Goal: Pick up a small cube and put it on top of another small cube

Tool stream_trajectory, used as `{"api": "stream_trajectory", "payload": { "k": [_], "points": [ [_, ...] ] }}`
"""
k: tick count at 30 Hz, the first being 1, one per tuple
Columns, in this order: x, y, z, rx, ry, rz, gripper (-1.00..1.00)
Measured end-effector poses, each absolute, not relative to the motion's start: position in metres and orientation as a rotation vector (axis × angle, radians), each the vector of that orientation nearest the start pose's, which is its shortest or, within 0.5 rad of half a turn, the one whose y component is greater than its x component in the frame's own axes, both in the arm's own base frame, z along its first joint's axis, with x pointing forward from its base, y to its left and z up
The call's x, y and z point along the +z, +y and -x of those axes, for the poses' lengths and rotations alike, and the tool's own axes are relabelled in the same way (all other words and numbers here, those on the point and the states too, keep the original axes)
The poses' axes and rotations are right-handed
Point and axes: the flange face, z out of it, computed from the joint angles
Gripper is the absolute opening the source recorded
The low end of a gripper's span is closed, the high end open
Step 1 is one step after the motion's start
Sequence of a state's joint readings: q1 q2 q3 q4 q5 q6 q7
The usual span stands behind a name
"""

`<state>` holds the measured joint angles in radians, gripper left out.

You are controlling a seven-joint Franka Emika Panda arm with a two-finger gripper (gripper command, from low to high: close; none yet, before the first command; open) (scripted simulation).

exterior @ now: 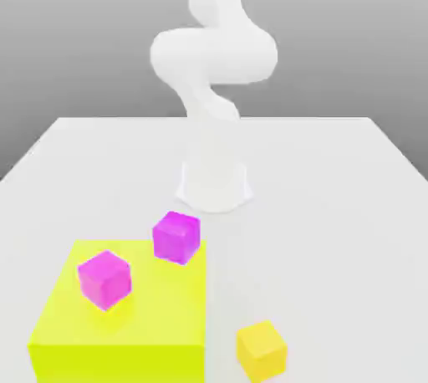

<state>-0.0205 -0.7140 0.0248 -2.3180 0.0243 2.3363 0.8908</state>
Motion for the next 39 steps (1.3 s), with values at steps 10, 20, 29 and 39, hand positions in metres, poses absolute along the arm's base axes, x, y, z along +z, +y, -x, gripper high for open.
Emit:
{"api": "stream_trajectory", "payload": {
  "k": [10,20,29,39],
  "points": [
    [0.506,0.029,-0.471,-0.511,1.685,2.248,0.0],
    [0.322,0.054,-0.49,-0.177,2.211,2.01,0.0],
    [0.174,0.067,-0.464,-0.002,2.581,1.785,0.0],
    [0.137,0.067,-0.462,-0.002,2.586,1.78,-1.0]
  ]
}}
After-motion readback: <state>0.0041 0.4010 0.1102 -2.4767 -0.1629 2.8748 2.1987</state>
